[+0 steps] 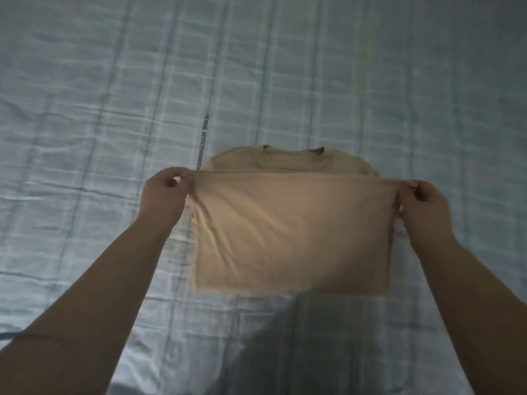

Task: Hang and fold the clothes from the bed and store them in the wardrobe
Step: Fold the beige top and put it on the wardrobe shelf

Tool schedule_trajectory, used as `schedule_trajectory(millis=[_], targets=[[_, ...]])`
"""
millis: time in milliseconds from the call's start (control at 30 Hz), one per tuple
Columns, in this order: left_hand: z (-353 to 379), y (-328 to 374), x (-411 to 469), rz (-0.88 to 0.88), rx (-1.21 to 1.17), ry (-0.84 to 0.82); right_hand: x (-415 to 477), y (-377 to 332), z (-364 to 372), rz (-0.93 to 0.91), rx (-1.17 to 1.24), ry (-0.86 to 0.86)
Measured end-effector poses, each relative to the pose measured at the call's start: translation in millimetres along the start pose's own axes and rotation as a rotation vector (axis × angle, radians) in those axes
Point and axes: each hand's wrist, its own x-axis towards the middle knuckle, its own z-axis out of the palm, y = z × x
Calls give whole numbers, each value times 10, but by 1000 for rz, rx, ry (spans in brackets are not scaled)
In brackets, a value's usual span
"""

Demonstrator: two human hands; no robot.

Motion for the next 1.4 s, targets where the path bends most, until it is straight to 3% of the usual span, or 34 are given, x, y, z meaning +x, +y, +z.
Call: schedule_trajectory(millis=[267,667,733,800,900,1033,1267,1400], targets=[[437,155,944,46,160,34,816,-104,519,-78,-265,88],[700,26,1154,156,462,31,1078,114,770,-138,-487,126],[686,21,1077,244,505,74,1030,112,734,-184,-481,171],[672,59,876,459,588,121,869,69,692,-347,-499,207],[682,-41,405,730,720,41,386,2,662,-602,-495,113],[672,-557,-324,745,868,-163,-258,277,648,-735,-567,-49],[635,-1135,-535,684,1006,-185,-407,972,602,-624,-774,-182],[661,-1200,-461,692,1012,-188,-327,1059,635,-649,-741,-190]])
